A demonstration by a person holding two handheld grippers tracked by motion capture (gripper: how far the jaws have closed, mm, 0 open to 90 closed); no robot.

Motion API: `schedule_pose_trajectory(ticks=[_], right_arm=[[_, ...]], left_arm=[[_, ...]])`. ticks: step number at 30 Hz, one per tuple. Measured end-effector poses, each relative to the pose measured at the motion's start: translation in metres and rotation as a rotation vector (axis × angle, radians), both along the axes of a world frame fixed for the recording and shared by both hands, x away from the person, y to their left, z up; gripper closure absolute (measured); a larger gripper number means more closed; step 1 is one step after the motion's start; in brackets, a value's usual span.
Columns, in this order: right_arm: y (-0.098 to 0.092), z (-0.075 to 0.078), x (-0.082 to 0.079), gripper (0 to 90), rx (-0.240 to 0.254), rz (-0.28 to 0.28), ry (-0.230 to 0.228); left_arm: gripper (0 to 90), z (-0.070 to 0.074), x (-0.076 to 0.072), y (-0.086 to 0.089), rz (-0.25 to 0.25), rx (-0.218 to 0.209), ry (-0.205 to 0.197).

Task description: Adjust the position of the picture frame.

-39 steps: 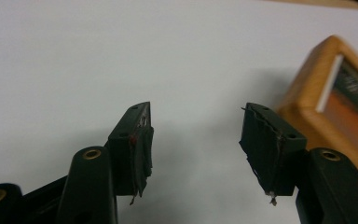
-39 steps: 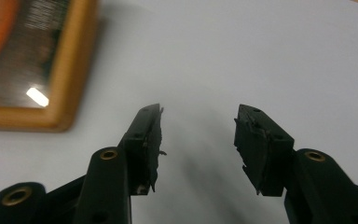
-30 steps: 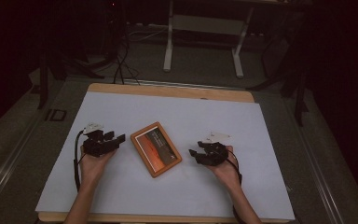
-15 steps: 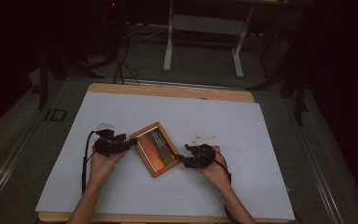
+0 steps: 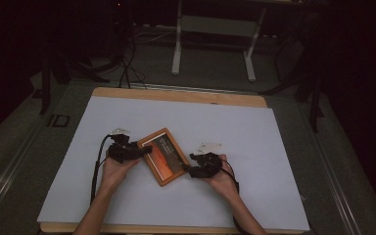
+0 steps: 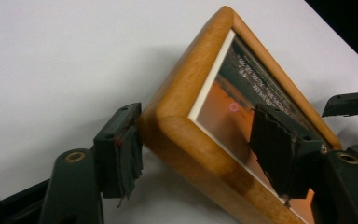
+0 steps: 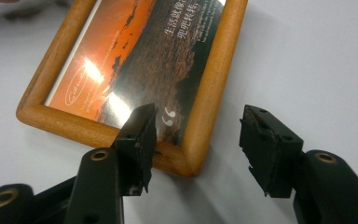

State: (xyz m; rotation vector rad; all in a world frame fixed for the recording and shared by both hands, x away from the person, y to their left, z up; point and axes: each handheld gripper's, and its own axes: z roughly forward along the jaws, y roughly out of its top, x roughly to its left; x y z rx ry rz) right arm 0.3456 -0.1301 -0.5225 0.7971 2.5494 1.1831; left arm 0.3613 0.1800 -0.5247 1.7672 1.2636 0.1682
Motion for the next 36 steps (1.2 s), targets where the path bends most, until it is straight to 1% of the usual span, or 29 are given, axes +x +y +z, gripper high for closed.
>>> schedule_pose_trajectory(ticks=[3, 4, 6, 7, 8, 9, 10, 11, 12, 14, 16, 19, 21, 22, 25, 28, 32, 33, 35, 36], right_arm=[[-0.001, 0.000, 0.000, 46.3, 0.006, 0.001, 0.008], [-0.001, 0.000, 0.000, 46.6, 0.007, 0.001, 0.010], [-0.001, -0.001, 0.000, 47.5, 0.011, 0.004, 0.013], [-0.001, -0.001, 0.000, 48.2, 0.013, 0.007, 0.015], [0.000, -0.001, 0.000, 48.7, 0.013, 0.009, 0.011], [0.001, -0.001, 0.000, 49.5, 0.012, 0.014, 0.007], [0.002, -0.001, 0.000, 50.1, 0.010, 0.018, 0.006], [0.004, -0.002, 0.000, 51.1, 0.008, 0.020, 0.005], [0.008, -0.003, 0.000, 48.8, 0.008, 0.030, 0.011], [0.009, -0.003, 0.000, 48.3, 0.001, 0.031, 0.005], [0.009, -0.003, 0.000, 48.4, 0.004, 0.029, 0.008], [0.009, -0.003, 0.000, 48.4, 0.007, 0.028, 0.012], [0.008, -0.003, 0.000, 48.4, 0.009, 0.027, 0.013], [0.008, -0.003, 0.000, 48.5, 0.011, 0.026, 0.014], [0.008, -0.003, -0.001, 48.5, 0.008, 0.026, 0.012], [0.009, -0.003, -0.001, 48.5, 0.005, 0.025, 0.009], [0.008, -0.003, -0.001, 48.6, 0.008, 0.023, 0.011], [0.008, -0.003, -0.001, 48.6, 0.008, 0.023, 0.011], [0.008, -0.004, -0.001, 48.7, 0.014, 0.022, 0.011], [0.008, -0.004, -0.001, 48.8, 0.017, 0.019, 0.011]], left_arm=[[35.2, 0.001, -0.001, -0.001, 0.002, 0.014, -0.012], [35.9, 0.001, -0.001, 0.000, 0.001, 0.011, -0.014], [39.8, 0.002, 0.000, 0.004, 0.008, -0.012, -0.010], [43.1, 0.003, -0.001, 0.007, 0.014, -0.016, -0.022], [46.1, 0.004, -0.002, 0.009, 0.014, -0.006, -0.033], [48.0, 0.006, -0.003, 0.009, 0.010, 0.013, -0.043], [48.6, 0.008, -0.004, 0.009, 0.001, 0.033, -0.050], [48.8, 0.008, -0.004, 0.008, -0.004, 0.043, -0.052], [48.8, 0.009, -0.004, 0.008, -0.009, 0.050, -0.050], [48.7, 0.009, -0.003, 0.009, -0.016, 0.040, -0.044], [47.6, 0.008, -0.002, 0.009, -0.018, 0.035, -0.036], [45.1, 0.008, -0.001, 0.008, -0.033, 0.044, -0.021], [42.2, 0.006, 0.000, 0.007, -0.037, 0.028, 0.004], [38.3, 0.005, 0.001, 0.006, -0.045, 0.020, 0.021], [36.2, 0.002, 0.002, 0.003, -0.041, 0.002, 0.037], [35.2, 0.000, 0.004, 0.003, -0.042, -0.029, 0.068], [36.7, -0.001, 0.004, 0.005, -0.047, -0.039, 0.070], [36.7, -0.001, 0.005, 0.006, -0.043, -0.055, 0.076], [39.5, -0.002, 0.006, 0.009, -0.039, -0.085, 0.090], [40.4, -0.003, 0.006, 0.010, -0.038, -0.089, 0.091]])
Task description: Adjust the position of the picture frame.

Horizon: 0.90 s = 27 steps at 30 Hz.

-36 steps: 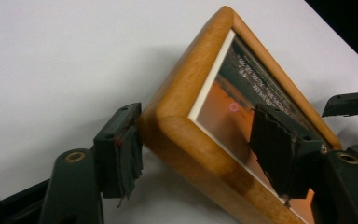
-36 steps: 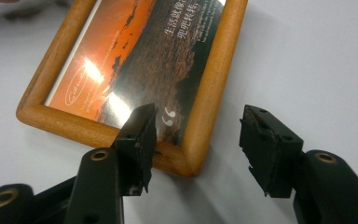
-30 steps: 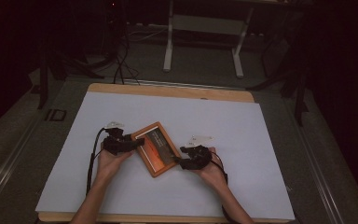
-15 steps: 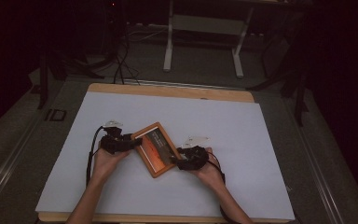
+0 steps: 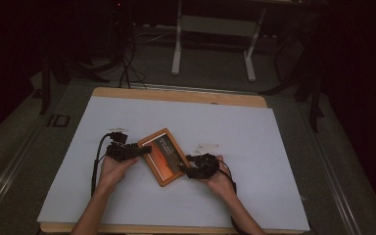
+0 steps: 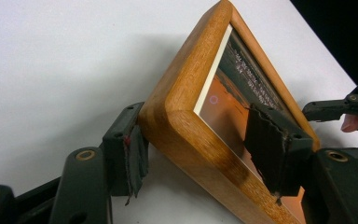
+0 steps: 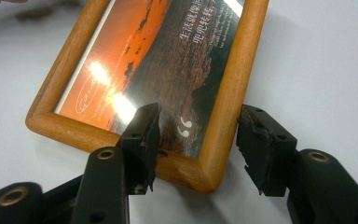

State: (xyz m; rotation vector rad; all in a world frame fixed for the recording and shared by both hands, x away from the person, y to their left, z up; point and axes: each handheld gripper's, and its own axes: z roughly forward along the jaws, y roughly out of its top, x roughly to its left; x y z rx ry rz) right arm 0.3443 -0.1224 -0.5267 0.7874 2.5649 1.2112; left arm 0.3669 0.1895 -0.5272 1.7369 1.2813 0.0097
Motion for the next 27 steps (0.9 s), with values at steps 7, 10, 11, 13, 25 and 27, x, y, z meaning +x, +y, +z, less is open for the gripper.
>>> schedule_pose_trajectory(ticks=[7, 10, 11, 13, 25, 27], right_arm=[[0.000, 0.000, 0.000, 48.8, 0.000, 0.000, -0.001], [0.000, 0.000, 0.000, 48.8, 0.000, -0.001, -0.002], [0.000, 0.000, 0.000, 48.8, 0.000, 0.000, -0.001], [0.000, 0.000, 0.000, 48.7, 0.000, 0.001, 0.000], [-0.006, 0.002, -0.001, 50.2, -0.012, -0.008, -0.021], [-0.006, 0.002, -0.002, 50.3, -0.013, -0.005, -0.028]], left_arm=[[37.4, -0.001, 0.002, -0.004, -0.006, -0.002, 0.036], [34.2, -0.002, 0.001, -0.007, -0.029, 0.011, 0.042], [33.3, -0.002, 0.001, -0.008, -0.036, 0.014, 0.042], [33.5, -0.003, 0.001, -0.007, -0.040, 0.007, 0.029], [44.9, 0.010, -0.005, -0.011, -0.021, 0.079, -0.079], [45.5, 0.011, -0.005, -0.012, -0.025, 0.082, -0.093]])
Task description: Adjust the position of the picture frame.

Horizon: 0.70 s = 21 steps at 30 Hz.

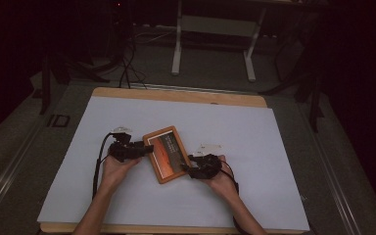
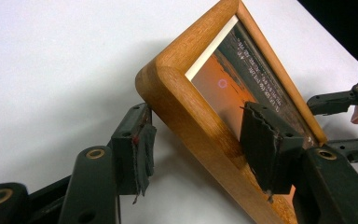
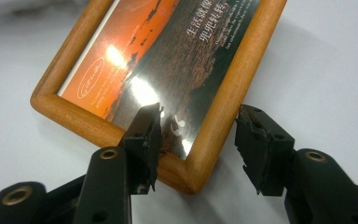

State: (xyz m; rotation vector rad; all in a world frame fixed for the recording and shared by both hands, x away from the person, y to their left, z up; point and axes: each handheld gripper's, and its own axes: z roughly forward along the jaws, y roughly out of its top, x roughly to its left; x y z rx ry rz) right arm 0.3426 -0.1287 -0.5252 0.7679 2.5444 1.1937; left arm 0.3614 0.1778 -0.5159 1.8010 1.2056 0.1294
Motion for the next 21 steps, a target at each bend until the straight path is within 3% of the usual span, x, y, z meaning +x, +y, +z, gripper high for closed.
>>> schedule_pose_trajectory(ticks=[5, 12, 17, 20, 21], right_arm=[[-0.003, 0.001, -0.001, 49.6, -0.003, 0.011, -0.008], [-0.004, 0.000, -0.004, 49.7, -0.004, 0.012, -0.031], [-0.006, 0.001, -0.006, 49.3, -0.021, 0.033, -0.052], [-0.008, 0.002, -0.008, 48.7, -0.029, 0.044, -0.060], [-0.008, 0.003, -0.009, 48.5, -0.032, 0.054, -0.063]], left_arm=[[50.0, 0.005, -0.003, 0.001, -0.051, -0.058, -0.023], [50.6, 0.004, -0.004, -0.001, -0.074, -0.056, -0.030], [54.6, 0.012, -0.011, -0.005, -0.156, -0.077, -0.079], [57.1, 0.017, -0.017, -0.011, -0.209, -0.063, -0.122], [59.1, 0.021, -0.021, -0.015, -0.260, -0.059, -0.146]])
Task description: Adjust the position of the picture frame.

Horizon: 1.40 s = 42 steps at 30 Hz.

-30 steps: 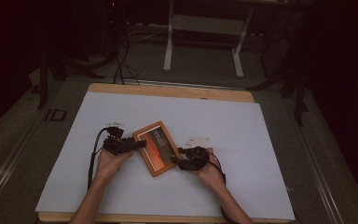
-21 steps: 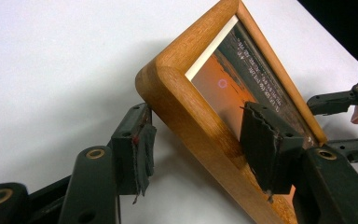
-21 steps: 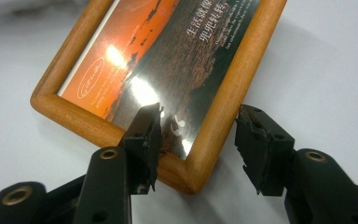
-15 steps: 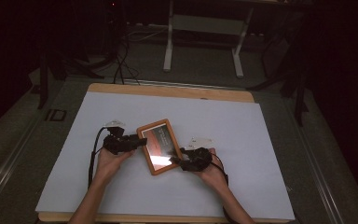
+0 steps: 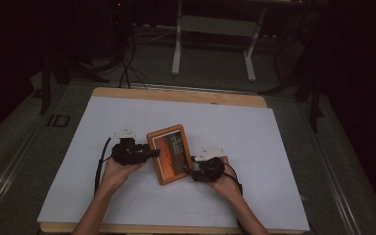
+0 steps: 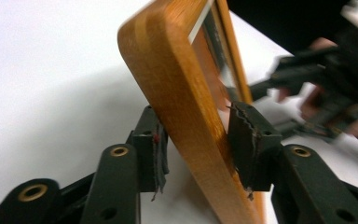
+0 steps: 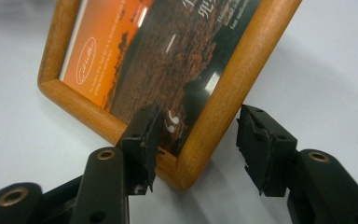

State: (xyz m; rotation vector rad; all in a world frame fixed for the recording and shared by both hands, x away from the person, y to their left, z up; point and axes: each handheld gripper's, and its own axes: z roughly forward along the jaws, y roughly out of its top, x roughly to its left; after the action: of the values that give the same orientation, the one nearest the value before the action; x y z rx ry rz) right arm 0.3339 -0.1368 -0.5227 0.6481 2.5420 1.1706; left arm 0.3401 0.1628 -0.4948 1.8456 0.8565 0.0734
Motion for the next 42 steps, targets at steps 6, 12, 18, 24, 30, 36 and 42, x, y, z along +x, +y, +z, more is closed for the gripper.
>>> schedule_pose_trajectory(ticks=[6, 12, 18, 24, 30, 36, 42], right_arm=[[-0.003, 0.001, 0.002, 44.6, 0.020, 0.033, 0.035], [-0.009, 0.021, 0.004, 38.2, 0.120, 0.047, 0.016], [-0.015, 0.042, 0.010, 41.3, 0.227, 0.060, 0.019], [-0.012, 0.047, 0.009, 48.9, 0.230, 0.101, 0.017], [-0.021, 0.045, 0.005, 54.5, 0.275, 0.105, 0.035], [-0.028, 0.044, 0.006, 59.1, 0.312, 0.111, 0.064], [-0.038, 0.044, 0.002, 60.7, 0.334, 0.101, 0.099]], left_arm=[[63.0, 0.013, -0.010, -0.009, -0.075, 0.051, -0.070], [65.4, 0.021, -0.019, -0.017, -0.111, 0.103, -0.121], [67.0, 0.026, -0.026, -0.022, -0.149, 0.135, -0.177], [67.2, 0.026, -0.028, -0.023, -0.150, 0.148, -0.193], [67.1, 0.026, -0.028, -0.024, -0.154, 0.122, -0.192], [64.3, 0.024, -0.025, -0.026, -0.133, 0.091, -0.182], [63.5, 0.023, -0.023, -0.033, -0.140, 0.062, -0.137]])
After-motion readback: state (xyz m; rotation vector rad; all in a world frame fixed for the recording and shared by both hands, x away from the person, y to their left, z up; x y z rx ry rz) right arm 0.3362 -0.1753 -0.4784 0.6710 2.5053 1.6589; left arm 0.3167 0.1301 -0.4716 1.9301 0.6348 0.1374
